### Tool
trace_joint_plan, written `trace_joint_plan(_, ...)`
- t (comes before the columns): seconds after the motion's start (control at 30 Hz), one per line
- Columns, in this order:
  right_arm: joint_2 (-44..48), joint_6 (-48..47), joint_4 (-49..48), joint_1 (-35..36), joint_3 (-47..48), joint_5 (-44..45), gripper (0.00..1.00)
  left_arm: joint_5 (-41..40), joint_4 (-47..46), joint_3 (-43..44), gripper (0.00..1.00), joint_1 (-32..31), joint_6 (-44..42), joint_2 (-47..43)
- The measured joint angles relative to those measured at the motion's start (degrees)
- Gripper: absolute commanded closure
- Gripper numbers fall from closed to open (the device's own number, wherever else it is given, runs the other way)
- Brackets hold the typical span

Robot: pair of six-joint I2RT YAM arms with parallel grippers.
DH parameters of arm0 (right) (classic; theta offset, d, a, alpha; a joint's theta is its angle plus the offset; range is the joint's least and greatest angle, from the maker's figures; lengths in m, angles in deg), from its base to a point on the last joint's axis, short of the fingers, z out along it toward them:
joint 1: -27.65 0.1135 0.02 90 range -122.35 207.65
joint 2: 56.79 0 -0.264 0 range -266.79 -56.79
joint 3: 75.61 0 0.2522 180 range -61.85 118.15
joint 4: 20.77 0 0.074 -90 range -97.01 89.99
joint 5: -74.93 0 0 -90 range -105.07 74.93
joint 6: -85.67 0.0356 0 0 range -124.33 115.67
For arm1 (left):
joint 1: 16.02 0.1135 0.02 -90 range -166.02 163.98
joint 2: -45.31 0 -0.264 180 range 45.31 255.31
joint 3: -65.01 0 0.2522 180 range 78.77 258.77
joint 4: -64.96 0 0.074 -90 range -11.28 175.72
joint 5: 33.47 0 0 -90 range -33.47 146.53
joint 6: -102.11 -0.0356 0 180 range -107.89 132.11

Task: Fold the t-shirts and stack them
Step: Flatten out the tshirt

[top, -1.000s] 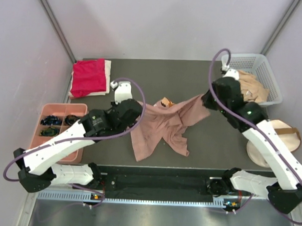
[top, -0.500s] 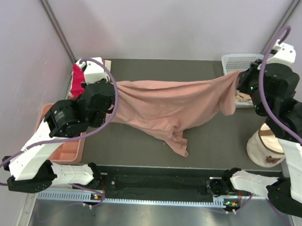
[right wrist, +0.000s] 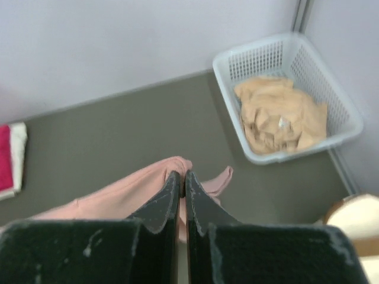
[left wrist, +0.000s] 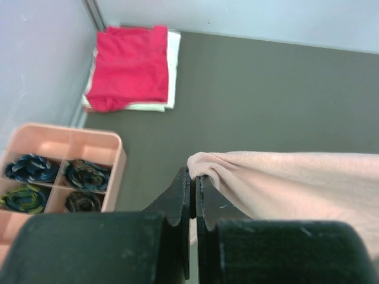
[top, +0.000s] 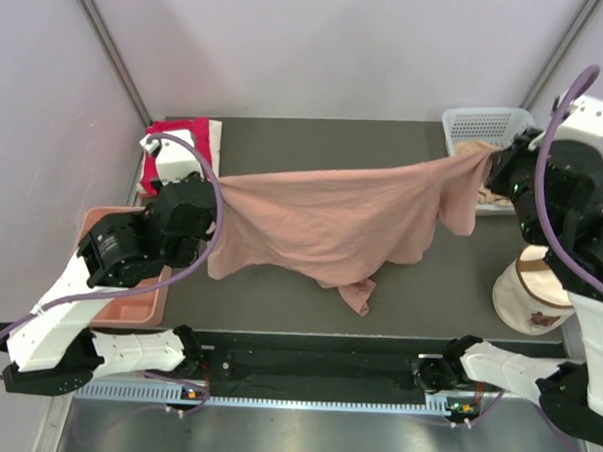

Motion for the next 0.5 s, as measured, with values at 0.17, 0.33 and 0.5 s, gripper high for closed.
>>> trace_joint_plan(0.17,10.2,6.8,1.3,0.0,-19.5,-4.2,1.00,6.1,-1.5,-13.9,1.00,0.0,6.3,-3.1)
trace_joint_plan(0.33,19.2,15.3,6.1,0.0,-36.6,-10.3,1.00,17.7,-4.3,-31.9,1.00,0.1,15.5,-5.4)
trace_joint_plan(0.5,24.4,21.1,10.6,0.0,-41.9,-15.1,1.00,27.9,-4.7,-43.3,1.00,0.1,24.1,-11.8)
